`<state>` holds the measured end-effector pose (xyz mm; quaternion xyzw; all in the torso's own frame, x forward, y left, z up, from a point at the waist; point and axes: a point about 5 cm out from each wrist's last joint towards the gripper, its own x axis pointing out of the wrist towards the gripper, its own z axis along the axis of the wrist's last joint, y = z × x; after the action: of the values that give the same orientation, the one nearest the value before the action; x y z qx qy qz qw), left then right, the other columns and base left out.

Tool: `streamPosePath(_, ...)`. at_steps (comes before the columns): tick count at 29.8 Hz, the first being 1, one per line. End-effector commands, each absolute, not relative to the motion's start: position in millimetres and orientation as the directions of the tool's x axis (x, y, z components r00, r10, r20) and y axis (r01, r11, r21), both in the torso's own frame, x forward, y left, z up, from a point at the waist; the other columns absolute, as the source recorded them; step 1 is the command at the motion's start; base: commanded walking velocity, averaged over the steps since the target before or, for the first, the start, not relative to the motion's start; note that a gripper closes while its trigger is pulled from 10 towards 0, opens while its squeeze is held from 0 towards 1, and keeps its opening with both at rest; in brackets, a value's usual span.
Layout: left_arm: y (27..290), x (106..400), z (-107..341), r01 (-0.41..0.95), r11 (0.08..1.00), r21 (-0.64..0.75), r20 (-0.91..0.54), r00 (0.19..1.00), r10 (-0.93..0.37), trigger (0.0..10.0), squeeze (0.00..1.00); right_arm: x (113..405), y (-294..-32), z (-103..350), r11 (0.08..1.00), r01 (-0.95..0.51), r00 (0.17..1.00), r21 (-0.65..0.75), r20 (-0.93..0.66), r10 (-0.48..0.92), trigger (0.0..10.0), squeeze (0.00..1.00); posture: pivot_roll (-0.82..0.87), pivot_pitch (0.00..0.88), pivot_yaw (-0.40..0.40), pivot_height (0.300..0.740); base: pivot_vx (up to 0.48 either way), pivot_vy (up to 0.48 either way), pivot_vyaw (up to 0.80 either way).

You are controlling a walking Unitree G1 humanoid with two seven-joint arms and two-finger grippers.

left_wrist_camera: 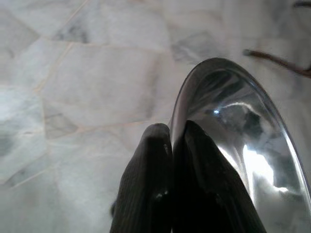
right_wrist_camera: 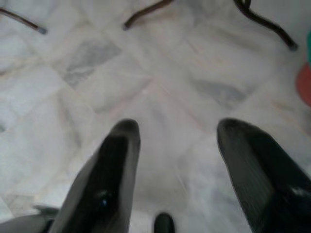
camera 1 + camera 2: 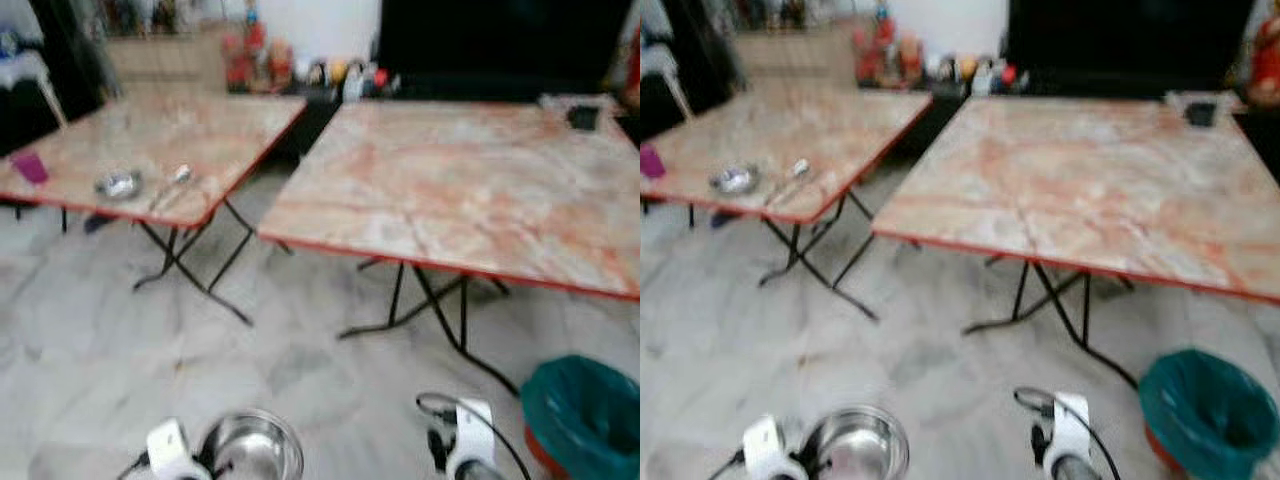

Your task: Setting the table

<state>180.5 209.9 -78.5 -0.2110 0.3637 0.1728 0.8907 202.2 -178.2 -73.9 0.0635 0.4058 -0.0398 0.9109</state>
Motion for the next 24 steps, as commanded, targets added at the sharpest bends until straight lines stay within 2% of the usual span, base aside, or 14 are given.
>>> streamPosePath(1, 205.5, 182.9, -78.6, -0.451, 0.855, -0.256, -0.725, 0.674, 0.138, 10.0, 0.00, 201.0, -181.7, -74.0, 0.988, 0.129, 0.669, 0.079, -0.743, -0.028, 10.0, 0.00, 0.01, 0.000, 0.025, 0.719, 0.379, 0.000, 0.00)
streamPosePath(8, 207.4, 182.4, -78.1, -0.454, 0.852, -0.262, -0.718, 0.681, 0.142, 10.0, 0.00, 201.1, -181.7, -74.2, 0.988, 0.134, 0.663, 0.077, -0.748, -0.032, 10.0, 0.00, 0.01, 0.000, 0.028, 0.719, 0.373, 0.000, 0.00)
streamPosePath(14, 207.0, 182.1, -78.3, -0.446, 0.855, -0.267, -0.718, 0.683, 0.133, 10.0, 0.00, 199.2, -179.7, -75.8, 0.987, 0.136, 0.650, 0.083, -0.760, -0.026, 10.0, 0.00, 0.01, 0.000, 0.030, 0.719, 0.000, 0.000, -0.25)
streamPosePath(24, 204.7, 187.0, -76.0, -0.432, 0.857, -0.280, -0.703, 0.701, 0.124, 10.0, 0.00, 197.6, -180.5, -76.2, 0.988, 0.131, 0.655, 0.079, -0.755, -0.026, 10.0, 0.00, 0.01, 0.004, 0.031, 0.719, 0.000, 0.000, 0.00)
